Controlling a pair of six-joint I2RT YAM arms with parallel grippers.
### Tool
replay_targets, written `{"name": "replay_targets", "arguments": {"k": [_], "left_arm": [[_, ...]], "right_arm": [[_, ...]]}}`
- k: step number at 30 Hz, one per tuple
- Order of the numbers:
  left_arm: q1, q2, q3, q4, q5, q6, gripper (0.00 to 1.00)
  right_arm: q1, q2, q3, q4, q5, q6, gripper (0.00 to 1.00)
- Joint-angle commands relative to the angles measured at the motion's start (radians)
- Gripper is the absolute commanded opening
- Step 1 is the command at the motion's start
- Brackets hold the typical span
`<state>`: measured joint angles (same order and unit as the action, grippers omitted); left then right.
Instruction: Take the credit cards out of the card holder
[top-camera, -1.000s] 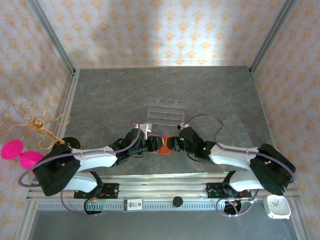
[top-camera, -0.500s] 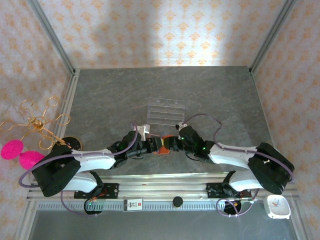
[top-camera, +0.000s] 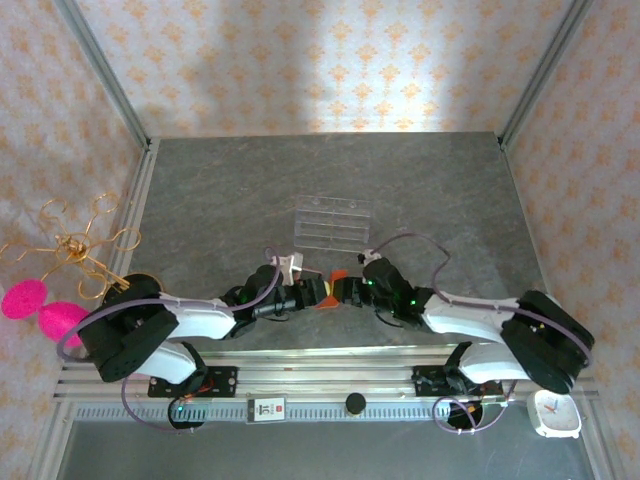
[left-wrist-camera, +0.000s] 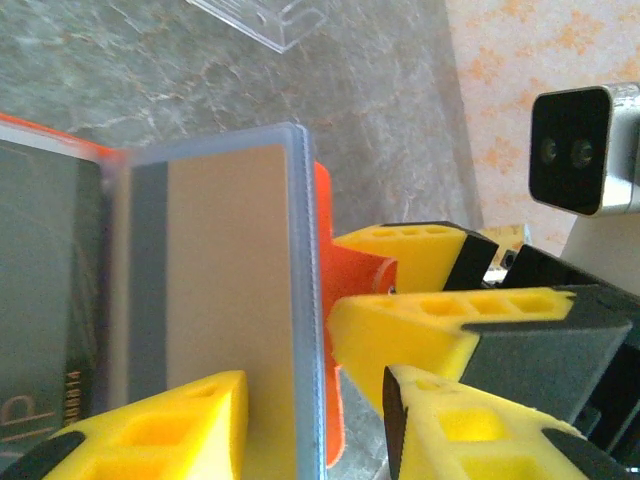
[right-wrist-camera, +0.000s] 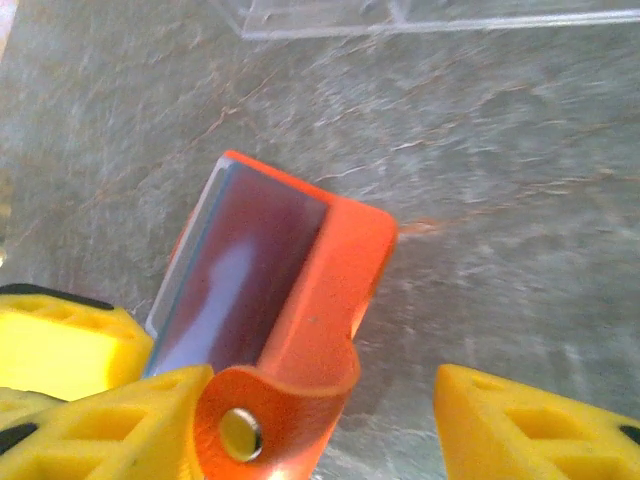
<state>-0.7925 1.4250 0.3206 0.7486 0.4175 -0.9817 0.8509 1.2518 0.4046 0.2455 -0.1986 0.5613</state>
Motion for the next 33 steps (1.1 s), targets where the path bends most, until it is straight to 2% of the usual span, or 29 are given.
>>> {"name": "replay_targets", "arguments": {"k": [1,4,7,13,17,21,25,30,33], "left_arm": [[-0.015,0.059,0.034,0.091,0.058,-0.017,0.35],[-0.018,0.122,0.06,0.108,0.086,-0.026,0.31],[-0.017,0.164,0.076,0.116,0.098,-0.033,0.28],[-0.017,0.141,0.075,0.09,0.073,-0.021,0.26],[-0.016,0.127,0.062,0.083,0.062,-0.018,0.26],[-0.012,0.108,0.051,0.082,0.059,-0.02,0.26],[0.009,0.015,0.021,0.024,0.006,0.004,0.37],[0.042,-0.095,-0.001,-0.1,-0.058,0.083,0.45],[0.02,-0.119,0.084,-0.348,-0.157,0.224,0.49]], "right_arm": [[0.004,-0.108,-0.042,-0.095,0.134,0.048,0.57],[0.004,-0.201,-0.065,-0.127,0.164,0.053,0.52],[0.004,-0.228,-0.058,-0.123,0.13,0.035,0.42],[0.004,-0.085,0.012,-0.039,0.004,0.004,0.29],[0.004,0.029,0.051,-0.008,0.003,-0.012,0.25],[0.004,0.136,0.08,-0.064,0.042,-0.006,0.18],[0.004,0.178,0.054,-0.041,0.054,0.016,0.17],[0.004,0.201,0.051,-0.032,0.065,0.011,0.18],[0.003,0.221,0.059,-0.035,0.069,0.007,0.18]]}}
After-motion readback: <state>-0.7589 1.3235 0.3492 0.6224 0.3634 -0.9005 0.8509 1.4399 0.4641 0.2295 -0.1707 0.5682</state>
